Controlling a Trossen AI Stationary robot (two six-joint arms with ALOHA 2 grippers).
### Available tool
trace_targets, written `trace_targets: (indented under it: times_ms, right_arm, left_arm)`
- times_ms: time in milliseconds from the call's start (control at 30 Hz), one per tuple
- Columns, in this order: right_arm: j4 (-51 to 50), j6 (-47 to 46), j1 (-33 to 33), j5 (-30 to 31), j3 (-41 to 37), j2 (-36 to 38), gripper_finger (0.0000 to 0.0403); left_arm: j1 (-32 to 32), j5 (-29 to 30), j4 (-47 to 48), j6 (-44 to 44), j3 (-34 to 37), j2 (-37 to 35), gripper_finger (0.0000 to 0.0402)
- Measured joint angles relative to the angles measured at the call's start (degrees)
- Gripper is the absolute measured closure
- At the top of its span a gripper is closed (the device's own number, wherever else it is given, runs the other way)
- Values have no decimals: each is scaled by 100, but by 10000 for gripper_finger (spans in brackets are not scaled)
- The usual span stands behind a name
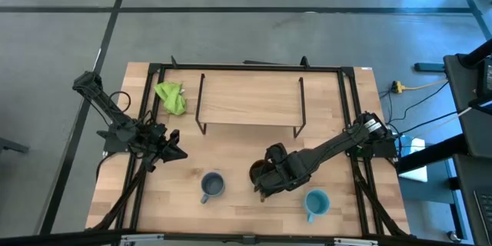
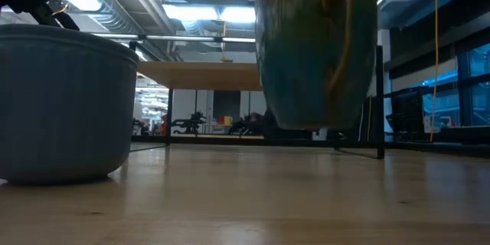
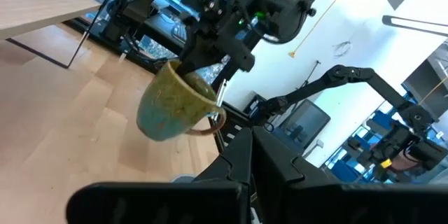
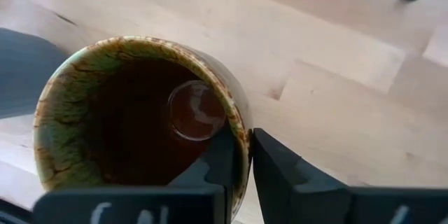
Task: Stack small to large cups/mugs on shelf
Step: Put the gold mug on the shelf
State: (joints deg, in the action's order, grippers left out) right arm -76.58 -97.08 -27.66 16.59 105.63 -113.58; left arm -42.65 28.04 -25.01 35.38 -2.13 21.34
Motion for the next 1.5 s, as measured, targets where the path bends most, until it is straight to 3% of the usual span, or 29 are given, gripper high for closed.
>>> trace_targets:
  times_ms: [333,600,967,1267,1500]
  right_arm:
    - [-1343,138,0,184,1175,4,363]
    - [-1341,339,122,513,1642,44,364]
    - [-1344,605,324,550,1692,44,368]
    - [-1347,1148,953,1108,1692,203,367]
    - [-1353,1343,1060,1394,1690,531,366]
  left_arm:
    - [-2,99,7,-3,0,0,399]
    - [-2,102,-4,4,0,0,396]
    - [-2,102,-13,159,0,0,399]
    - [-2,102,-167,203,0,2,399]
    - [0,50,-161,207,0,1,399]
